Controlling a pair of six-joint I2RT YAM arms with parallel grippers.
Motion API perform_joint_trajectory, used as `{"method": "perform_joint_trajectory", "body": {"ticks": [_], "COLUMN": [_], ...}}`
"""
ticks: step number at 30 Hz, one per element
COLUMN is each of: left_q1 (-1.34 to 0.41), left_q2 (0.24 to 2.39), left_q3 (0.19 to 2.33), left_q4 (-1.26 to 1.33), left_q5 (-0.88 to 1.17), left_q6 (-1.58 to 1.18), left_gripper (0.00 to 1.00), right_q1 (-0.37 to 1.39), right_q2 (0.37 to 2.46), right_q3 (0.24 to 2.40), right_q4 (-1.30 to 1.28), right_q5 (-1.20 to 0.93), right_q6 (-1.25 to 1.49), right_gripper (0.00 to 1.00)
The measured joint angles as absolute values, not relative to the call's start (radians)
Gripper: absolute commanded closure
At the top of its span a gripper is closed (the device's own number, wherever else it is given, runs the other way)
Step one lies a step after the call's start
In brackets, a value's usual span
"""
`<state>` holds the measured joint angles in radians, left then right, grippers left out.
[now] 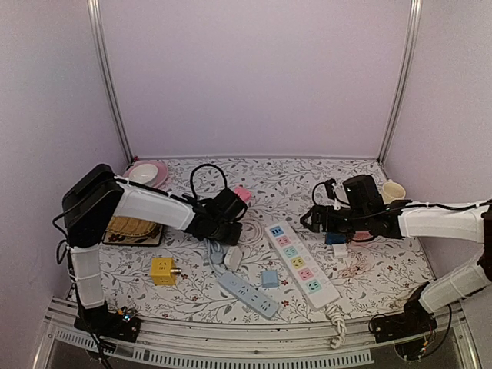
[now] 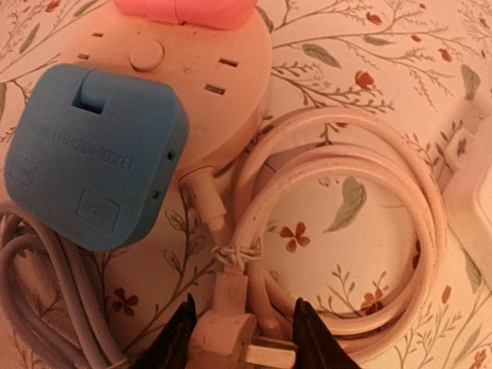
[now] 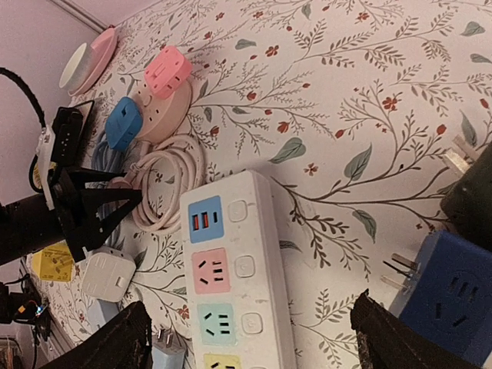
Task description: Pull the plug off the socket
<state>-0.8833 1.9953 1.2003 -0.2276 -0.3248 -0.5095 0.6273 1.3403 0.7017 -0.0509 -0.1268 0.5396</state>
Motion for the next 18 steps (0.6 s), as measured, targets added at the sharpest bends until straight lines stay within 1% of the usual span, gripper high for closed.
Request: {"method": "perform_joint_trajectory", "body": {"ticks": [4,7,18], "left_q1": [-0.943,-0.983,-1.015], "left_q2": [1.945,1.923,1.84], "left_q3": [1.129,1.092,0.957], "left_q4": [-0.197,-0.171,-0.081], "left_q5": [-0.309,-0.29,-0.257], "left_q6": [-0.532,-0.556,-0.631], "left_gripper": [0.65,0.65,0.64], "right_q1": [0.663,0.674,0.676], "right_q2": [1.449,1.552,1.901], "right_q3": [0.762,0.846,1.165], "right_q4": [-0.025,-0.005,0.052], "right_q5": [-0.15,-0.18,-0.323], "right_q6": [0.547,0.547,0.53], "right_gripper": [0.08,0.08,0.08]}}
